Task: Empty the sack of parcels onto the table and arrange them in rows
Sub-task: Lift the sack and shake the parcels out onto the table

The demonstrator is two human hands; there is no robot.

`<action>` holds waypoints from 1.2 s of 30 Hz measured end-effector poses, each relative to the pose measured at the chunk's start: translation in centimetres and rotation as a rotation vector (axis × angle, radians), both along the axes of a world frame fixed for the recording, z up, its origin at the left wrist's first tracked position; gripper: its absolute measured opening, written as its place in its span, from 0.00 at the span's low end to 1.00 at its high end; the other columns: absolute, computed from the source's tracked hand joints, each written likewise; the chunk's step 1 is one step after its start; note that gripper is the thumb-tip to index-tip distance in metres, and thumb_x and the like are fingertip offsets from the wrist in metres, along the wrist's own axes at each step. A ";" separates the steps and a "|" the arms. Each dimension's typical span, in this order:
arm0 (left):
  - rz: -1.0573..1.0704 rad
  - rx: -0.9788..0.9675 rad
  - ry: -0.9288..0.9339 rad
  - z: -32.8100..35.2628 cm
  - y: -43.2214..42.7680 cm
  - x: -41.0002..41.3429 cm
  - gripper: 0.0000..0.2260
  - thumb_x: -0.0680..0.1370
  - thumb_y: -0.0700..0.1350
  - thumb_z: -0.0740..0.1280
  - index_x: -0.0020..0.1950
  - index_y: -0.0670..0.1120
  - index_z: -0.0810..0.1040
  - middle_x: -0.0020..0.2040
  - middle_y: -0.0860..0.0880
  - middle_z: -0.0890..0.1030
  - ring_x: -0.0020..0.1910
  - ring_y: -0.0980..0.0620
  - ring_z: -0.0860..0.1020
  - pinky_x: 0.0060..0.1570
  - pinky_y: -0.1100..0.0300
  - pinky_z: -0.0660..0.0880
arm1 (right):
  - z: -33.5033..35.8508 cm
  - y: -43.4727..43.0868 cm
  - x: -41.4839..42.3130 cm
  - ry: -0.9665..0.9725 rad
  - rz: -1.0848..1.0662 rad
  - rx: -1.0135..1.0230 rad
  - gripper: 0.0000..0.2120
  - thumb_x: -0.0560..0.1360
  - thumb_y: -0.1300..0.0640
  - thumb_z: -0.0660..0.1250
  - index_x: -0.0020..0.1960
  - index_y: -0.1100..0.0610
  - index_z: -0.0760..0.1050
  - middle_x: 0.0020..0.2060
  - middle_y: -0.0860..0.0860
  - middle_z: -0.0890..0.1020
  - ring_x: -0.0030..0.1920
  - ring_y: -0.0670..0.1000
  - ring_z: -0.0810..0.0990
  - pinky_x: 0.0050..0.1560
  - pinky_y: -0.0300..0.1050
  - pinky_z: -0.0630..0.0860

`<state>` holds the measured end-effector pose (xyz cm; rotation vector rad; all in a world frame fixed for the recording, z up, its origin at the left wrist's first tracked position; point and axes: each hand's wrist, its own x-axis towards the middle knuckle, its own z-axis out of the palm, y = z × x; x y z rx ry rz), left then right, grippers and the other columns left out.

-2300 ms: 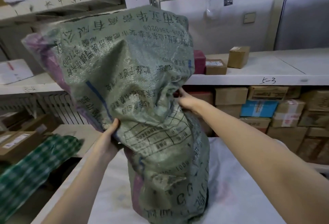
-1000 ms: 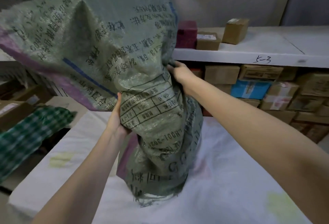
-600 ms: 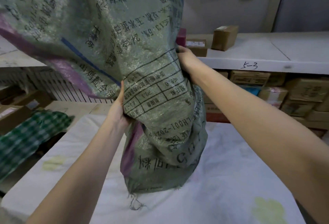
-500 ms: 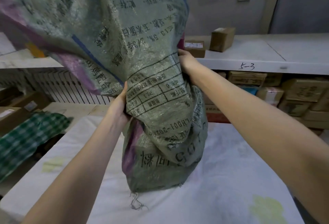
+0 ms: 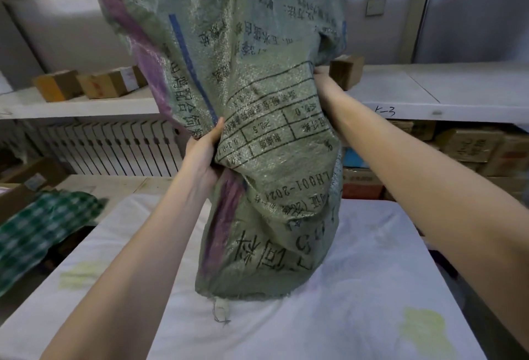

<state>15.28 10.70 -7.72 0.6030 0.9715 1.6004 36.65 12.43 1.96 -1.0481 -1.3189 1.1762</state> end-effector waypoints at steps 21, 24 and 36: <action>0.158 -0.069 -0.006 -4.8 -0.6 0.6 0.24 0.75 0.31 0.68 0.69 0.33 0.67 0.60 0.34 0.79 0.42 0.46 0.83 0.35 0.52 0.82 | -4.3 0.2 -0.8 -0.193 0.005 0.044 0.14 0.81 0.65 0.57 0.65 0.65 0.71 0.58 0.58 0.78 0.58 0.57 0.77 0.62 0.53 0.74; 0.251 -0.074 0.041 -5.0 -1.1 -0.7 0.21 0.75 0.29 0.66 0.68 0.33 0.68 0.60 0.35 0.79 0.43 0.46 0.82 0.41 0.52 0.81 | -5.8 0.2 -1.8 -0.169 0.040 0.061 0.14 0.82 0.63 0.55 0.64 0.63 0.73 0.61 0.58 0.78 0.60 0.57 0.77 0.64 0.54 0.72; 0.331 -0.167 0.245 -5.9 -1.5 -3.7 0.16 0.77 0.32 0.66 0.65 0.34 0.72 0.54 0.41 0.80 0.52 0.44 0.80 0.42 0.55 0.77 | -7.2 2.3 1.9 0.244 -0.082 -0.158 0.31 0.67 0.66 0.64 0.69 0.58 0.60 0.55 0.57 0.73 0.51 0.55 0.73 0.47 0.50 0.74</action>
